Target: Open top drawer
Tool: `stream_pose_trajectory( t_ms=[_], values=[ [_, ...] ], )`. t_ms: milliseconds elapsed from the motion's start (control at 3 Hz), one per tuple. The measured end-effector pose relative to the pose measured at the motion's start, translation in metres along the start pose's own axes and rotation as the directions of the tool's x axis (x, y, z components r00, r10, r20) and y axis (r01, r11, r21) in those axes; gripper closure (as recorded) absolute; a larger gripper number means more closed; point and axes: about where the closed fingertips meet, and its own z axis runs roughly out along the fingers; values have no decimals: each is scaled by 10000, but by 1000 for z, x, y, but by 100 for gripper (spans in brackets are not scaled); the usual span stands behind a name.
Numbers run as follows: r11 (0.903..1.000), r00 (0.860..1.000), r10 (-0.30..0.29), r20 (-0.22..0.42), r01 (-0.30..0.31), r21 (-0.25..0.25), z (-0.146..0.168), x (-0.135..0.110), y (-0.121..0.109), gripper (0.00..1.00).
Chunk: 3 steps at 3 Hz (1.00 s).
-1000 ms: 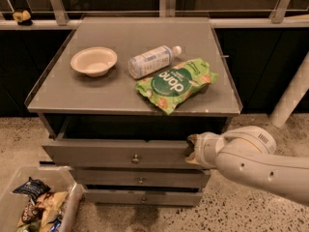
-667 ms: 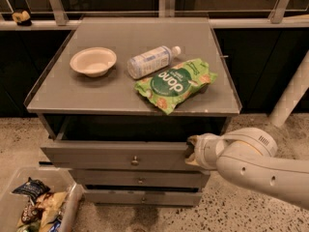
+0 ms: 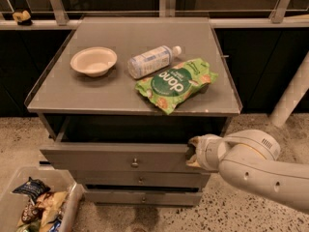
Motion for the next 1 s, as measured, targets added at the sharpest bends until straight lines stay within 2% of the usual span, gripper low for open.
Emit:
stream_pose_trajectory(
  t_ms=[333,1000],
  values=[
    [10000,10000,55,22,-55,7,-6,6,11,100],
    [10000,10000,86,30,-86,6,-10,7,16,100]
  ],
)
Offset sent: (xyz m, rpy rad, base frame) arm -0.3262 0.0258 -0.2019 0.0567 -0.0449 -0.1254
